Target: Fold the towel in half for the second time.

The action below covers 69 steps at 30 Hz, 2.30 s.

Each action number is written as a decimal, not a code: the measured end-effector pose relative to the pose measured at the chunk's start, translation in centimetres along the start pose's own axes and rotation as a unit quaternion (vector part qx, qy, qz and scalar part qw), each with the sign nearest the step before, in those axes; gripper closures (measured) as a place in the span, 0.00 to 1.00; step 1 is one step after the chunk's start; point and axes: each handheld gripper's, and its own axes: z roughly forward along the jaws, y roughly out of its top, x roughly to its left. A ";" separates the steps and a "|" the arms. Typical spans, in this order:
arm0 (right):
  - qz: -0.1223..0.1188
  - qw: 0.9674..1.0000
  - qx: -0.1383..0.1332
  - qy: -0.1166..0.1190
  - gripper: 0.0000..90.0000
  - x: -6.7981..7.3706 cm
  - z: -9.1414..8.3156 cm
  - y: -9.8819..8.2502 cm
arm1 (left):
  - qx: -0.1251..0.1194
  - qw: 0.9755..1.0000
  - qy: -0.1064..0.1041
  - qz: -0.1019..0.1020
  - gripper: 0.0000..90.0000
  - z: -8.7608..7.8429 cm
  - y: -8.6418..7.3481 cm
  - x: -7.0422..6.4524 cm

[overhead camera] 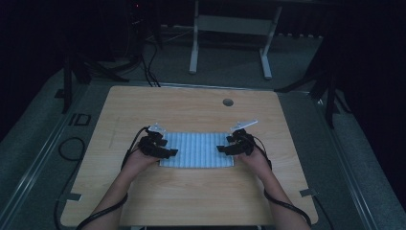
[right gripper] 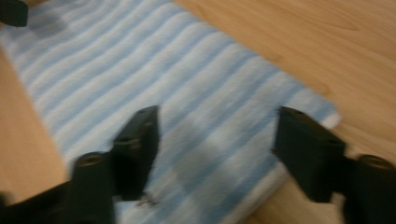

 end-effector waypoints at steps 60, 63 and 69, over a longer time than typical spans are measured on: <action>0.066 0.982 -0.101 -0.145 0.14 -1.9 -11.0 -13.2 | -0.100 0.985 0.113 -0.078 0.03 -8.9 -11.9 1.2; 0.070 0.980 -0.105 -0.154 0.14 -2.1 -11.2 -13.6 | -0.109 0.982 0.122 -0.089 0.03 -9.3 -12.5 1.5; 0.092 0.970 -0.126 -0.187 0.14 -2.3 -12.2 -14.5 | -0.111 0.979 0.133 -0.103 0.03 -9.7 -13.3 2.0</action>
